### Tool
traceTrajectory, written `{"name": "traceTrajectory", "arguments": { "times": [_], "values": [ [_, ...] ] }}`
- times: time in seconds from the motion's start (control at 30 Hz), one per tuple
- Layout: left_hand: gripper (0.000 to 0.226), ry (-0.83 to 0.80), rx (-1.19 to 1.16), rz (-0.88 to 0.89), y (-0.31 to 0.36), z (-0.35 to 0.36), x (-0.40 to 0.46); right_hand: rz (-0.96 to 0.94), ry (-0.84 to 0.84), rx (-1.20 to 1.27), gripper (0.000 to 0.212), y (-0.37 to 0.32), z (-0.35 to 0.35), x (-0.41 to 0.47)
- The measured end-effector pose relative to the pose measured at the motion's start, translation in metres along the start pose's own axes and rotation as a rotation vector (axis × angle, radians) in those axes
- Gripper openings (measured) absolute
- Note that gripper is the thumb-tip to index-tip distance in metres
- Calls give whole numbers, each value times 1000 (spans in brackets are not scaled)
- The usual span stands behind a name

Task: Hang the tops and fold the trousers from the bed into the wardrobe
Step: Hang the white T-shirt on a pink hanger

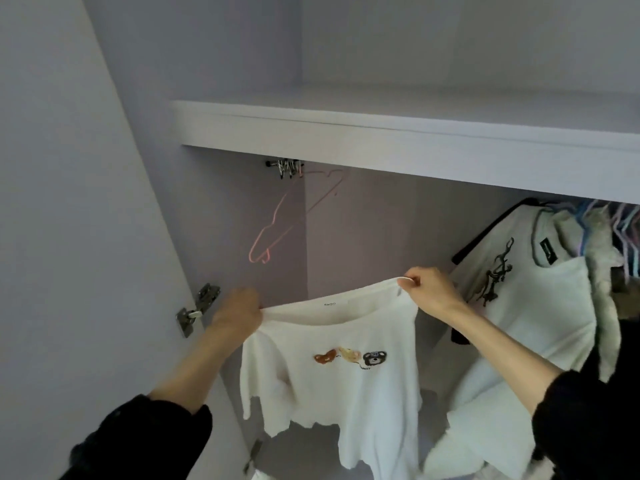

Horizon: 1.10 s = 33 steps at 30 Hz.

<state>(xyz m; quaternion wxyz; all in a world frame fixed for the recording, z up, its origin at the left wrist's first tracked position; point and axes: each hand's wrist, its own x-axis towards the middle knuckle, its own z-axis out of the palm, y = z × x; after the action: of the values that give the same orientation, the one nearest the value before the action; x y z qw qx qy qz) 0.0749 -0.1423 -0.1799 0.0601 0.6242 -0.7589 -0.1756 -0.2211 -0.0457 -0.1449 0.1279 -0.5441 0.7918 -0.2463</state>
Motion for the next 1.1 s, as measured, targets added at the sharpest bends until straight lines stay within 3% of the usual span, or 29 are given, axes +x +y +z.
{"name": "traceTrajectory", "arguments": {
  "times": [0.13, 0.27, 0.4, 0.73, 0.93, 1.1],
  "values": [
    [19, 69, -240, -80, -4, -23, -5, -43, -29, 20, 25, -12, 1, 24],
    [17, -27, -940, -270, -9, -39, -6, -62, -78, -39, 26, -24, 24, 45],
    [14, -12, -1113, -282, -6, -60, -6, -113, -161, -49, 21, -42, 49, 66],
    [18, 179, -1244, -238, -18, -96, 16, -74, -349, 43, 25, -122, 83, 113],
    [14, 226, -1187, -235, -24, -104, 24, 49, -397, 712, 41, -195, 87, 126],
    [16, 256, -1138, -196, -21, -108, 27, 145, -453, 866, 46, -222, 98, 137]
  ]
}}
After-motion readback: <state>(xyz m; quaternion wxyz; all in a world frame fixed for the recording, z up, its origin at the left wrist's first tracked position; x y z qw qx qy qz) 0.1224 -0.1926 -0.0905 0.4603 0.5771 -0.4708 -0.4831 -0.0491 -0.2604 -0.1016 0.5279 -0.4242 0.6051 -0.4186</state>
